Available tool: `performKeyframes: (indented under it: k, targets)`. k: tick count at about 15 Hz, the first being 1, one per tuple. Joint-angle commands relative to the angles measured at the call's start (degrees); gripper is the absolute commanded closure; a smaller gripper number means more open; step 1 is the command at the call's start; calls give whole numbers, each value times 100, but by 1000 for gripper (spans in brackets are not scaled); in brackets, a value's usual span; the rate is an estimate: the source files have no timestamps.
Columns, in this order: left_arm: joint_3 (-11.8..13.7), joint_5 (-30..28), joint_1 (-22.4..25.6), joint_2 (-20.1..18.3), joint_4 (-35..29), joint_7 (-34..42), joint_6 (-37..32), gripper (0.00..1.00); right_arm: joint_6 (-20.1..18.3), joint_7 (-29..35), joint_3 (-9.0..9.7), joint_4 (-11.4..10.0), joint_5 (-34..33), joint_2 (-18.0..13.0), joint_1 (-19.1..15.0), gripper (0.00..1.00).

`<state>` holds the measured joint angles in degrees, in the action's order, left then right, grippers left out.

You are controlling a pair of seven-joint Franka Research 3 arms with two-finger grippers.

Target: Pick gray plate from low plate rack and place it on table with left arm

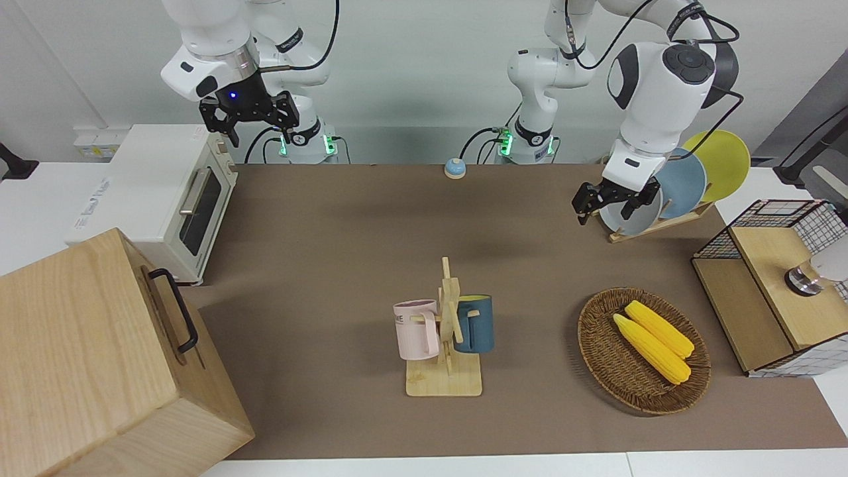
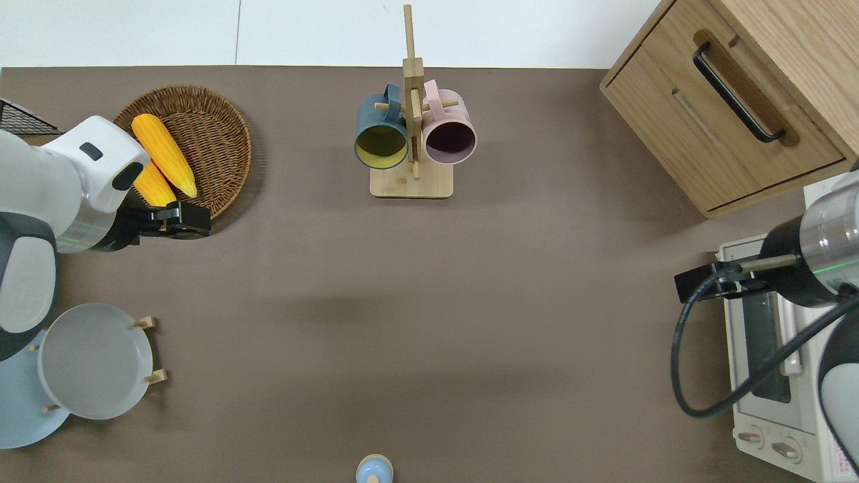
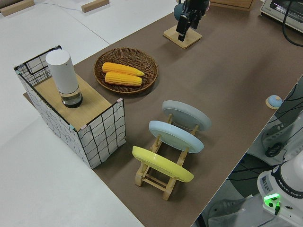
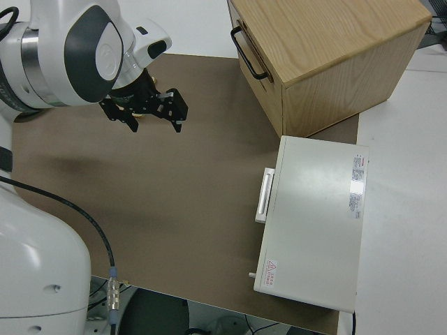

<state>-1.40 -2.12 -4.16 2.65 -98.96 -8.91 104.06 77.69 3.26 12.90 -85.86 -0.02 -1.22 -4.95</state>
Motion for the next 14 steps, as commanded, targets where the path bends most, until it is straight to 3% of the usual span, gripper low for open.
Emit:
performKeyframes:
  k: [1,14]
  targets:
    - [52,-88,-58,-98,-114,13,-17,2,-87,-19,37,35,20,-27,-85,13]
    - [60,-61,-50,-98,-115,12,-88,2,-87,-19,37,35,20,-27,-76,11]
